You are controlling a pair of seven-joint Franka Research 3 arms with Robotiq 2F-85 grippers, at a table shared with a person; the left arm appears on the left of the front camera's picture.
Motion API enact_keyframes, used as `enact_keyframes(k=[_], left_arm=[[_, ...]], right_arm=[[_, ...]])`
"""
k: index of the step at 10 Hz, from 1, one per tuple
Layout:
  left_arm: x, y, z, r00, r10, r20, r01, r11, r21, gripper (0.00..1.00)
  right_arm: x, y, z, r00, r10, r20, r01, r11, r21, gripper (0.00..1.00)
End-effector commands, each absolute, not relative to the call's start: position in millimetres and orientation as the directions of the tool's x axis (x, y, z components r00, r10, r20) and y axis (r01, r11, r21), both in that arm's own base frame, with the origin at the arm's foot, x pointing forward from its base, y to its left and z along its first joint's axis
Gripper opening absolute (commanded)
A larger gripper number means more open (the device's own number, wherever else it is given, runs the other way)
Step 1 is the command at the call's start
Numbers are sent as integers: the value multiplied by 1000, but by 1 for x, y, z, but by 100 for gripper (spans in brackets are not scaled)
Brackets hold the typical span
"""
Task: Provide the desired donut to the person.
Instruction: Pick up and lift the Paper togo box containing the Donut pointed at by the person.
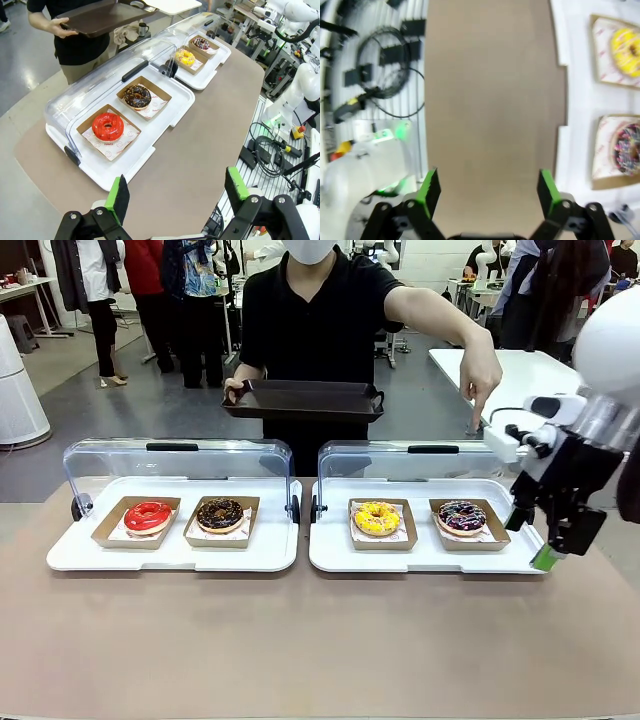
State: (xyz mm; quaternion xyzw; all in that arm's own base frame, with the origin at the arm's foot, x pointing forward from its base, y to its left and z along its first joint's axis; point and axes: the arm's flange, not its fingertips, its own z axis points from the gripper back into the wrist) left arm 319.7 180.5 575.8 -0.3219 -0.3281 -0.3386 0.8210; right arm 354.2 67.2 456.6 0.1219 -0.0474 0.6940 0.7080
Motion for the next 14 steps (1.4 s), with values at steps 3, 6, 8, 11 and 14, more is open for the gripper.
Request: enact_keyframes(k=[3, 6, 8, 11, 14], left_arm=[[319, 181, 576, 538, -337, 773, 777, 553, -300, 100], [319, 181, 576, 538, -337, 773, 777, 553, -300, 100], [319, 181, 576, 538, -337, 773, 777, 553, -300, 100], [319, 181, 576, 538, -337, 773, 777, 553, -300, 100], [319, 181, 576, 538, -337, 773, 777, 553, -300, 100]], right_arm=[[398, 106, 399, -64, 996, 62, -997, -65, 30, 100], [418, 115, 366, -78, 991, 109, -997, -80, 13, 100], [425, 119, 355, -70, 989, 131, -997, -66, -36, 100], [424, 121, 349, -45, 994, 104, -998, -40, -55, 100], [425, 115, 354, -72, 992, 102, -997, -69, -36, 100]])
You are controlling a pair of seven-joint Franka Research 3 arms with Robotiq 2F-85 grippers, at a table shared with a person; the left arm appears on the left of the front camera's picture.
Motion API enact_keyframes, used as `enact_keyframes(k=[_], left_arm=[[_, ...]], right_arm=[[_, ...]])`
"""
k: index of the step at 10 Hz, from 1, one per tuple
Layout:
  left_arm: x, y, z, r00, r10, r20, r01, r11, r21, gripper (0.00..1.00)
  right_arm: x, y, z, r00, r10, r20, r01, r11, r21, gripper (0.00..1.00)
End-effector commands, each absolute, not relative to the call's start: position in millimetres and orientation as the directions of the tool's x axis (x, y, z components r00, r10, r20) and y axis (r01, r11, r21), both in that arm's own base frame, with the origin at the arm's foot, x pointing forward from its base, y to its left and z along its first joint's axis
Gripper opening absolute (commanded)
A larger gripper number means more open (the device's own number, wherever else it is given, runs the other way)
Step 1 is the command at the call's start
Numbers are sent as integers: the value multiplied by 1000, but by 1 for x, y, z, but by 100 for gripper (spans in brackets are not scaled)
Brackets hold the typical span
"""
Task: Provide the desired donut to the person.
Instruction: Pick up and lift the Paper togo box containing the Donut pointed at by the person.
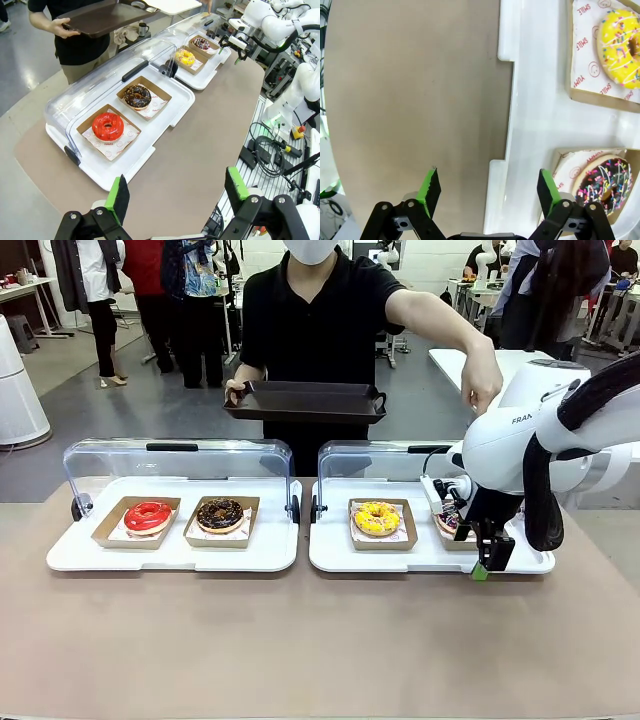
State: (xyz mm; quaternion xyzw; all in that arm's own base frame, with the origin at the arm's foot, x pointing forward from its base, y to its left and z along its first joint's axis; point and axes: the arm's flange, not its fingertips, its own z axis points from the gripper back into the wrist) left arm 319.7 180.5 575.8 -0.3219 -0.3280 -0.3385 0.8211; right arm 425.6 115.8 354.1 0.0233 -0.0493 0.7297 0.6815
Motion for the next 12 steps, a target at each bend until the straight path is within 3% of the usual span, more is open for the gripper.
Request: enact_keyframes(k=[1, 12], left_arm=[[319, 181, 576, 538, -337, 773, 777, 553, -300, 100], [319, 181, 576, 538, -337, 773, 777, 553, -300, 100]], right_arm=[[425, 115, 354, -72, 992, 102, -997, -69, -36, 100], [478, 114, 339, -22, 997, 73, -996, -16, -83, 100]])
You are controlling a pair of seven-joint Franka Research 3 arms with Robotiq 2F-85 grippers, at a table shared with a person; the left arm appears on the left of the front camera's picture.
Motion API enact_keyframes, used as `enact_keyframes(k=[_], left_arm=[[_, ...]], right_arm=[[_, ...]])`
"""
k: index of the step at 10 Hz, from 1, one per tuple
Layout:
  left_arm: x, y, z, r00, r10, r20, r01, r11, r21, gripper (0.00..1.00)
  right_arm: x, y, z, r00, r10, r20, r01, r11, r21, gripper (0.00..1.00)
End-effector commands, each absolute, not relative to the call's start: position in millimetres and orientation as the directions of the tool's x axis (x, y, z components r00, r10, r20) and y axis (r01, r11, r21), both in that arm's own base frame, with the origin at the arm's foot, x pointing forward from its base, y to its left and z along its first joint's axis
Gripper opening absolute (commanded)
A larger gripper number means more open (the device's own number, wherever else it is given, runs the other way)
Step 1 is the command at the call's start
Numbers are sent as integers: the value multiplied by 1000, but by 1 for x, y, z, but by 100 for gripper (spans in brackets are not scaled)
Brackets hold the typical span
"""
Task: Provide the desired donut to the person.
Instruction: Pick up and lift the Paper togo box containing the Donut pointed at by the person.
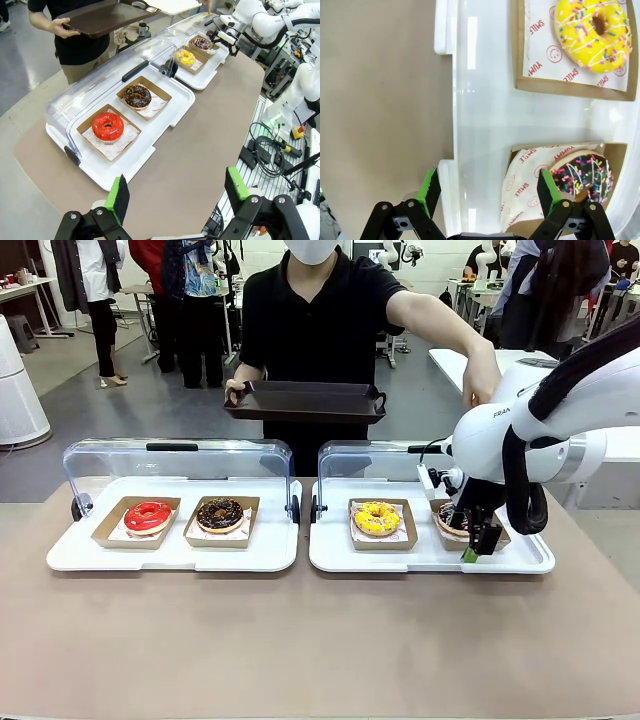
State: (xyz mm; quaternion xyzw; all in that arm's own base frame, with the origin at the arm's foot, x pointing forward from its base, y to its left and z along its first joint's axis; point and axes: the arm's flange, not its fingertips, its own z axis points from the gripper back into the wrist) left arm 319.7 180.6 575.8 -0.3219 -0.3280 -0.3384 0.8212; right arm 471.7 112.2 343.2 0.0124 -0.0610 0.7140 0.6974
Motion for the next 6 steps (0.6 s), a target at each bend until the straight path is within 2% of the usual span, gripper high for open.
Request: enact_keyframes(k=[1, 6], left_arm=[[319, 181, 576, 538, -337, 773, 777, 553, -300, 100], [319, 181, 576, 538, -337, 773, 777, 553, -300, 100]], right_arm=[[481, 114, 335, -19, 996, 81, -997, -14, -73, 100], [486, 120, 324, -17, 996, 88, -998, -11, -67, 100]])
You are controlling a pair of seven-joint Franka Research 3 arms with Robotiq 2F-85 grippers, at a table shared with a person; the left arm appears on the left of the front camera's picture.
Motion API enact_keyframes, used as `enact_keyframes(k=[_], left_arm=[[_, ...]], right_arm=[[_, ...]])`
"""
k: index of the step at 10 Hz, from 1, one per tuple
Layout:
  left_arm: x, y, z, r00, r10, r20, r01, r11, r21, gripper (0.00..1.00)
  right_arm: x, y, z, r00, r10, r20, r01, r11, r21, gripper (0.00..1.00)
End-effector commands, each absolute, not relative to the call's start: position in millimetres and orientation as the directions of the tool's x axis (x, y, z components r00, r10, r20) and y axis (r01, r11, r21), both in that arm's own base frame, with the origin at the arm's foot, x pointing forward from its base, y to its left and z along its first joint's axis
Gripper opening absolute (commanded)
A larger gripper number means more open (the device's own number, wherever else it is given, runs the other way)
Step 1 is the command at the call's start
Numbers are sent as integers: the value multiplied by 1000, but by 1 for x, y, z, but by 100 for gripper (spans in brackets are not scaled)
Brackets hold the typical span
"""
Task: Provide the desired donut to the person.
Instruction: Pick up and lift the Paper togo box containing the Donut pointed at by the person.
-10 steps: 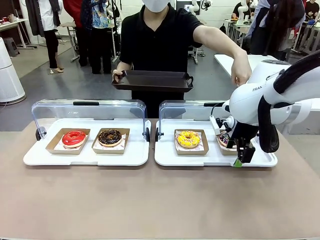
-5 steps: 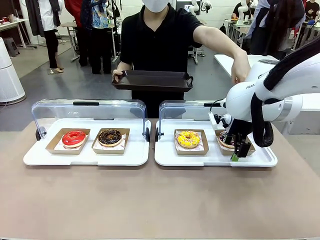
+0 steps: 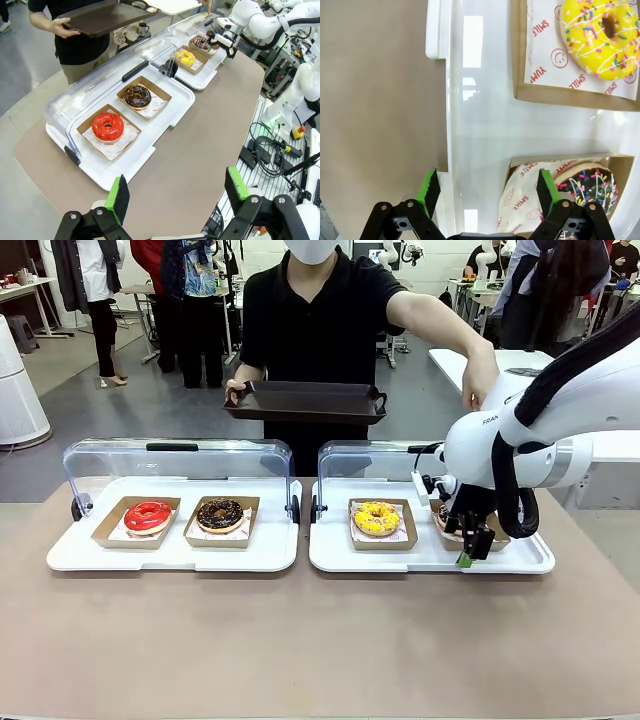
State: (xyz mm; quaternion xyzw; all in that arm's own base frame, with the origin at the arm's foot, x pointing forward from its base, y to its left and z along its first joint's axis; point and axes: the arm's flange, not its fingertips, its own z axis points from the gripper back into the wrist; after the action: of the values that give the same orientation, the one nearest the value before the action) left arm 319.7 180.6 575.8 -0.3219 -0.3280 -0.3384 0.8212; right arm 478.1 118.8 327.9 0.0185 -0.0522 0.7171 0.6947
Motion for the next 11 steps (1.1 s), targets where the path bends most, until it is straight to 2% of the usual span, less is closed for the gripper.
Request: enact_keyframes(k=[1, 9, 10, 11], left_arm=[[319, 181, 576, 538, -337, 773, 777, 553, -300, 100], [319, 181, 576, 538, -337, 773, 777, 553, -300, 100], [319, 181, 576, 538, -337, 773, 777, 553, -300, 100], [319, 181, 576, 538, -337, 773, 777, 553, -300, 100]], right_arm=[[488, 120, 323, -10, 995, 96, -997, -3, -72, 100], [499, 122, 327, -5, 995, 99, -996, 3, -88, 100], [499, 122, 327, -12, 995, 100, -996, -3, -89, 93], [499, 121, 327, -11, 995, 99, -996, -2, -87, 64]])
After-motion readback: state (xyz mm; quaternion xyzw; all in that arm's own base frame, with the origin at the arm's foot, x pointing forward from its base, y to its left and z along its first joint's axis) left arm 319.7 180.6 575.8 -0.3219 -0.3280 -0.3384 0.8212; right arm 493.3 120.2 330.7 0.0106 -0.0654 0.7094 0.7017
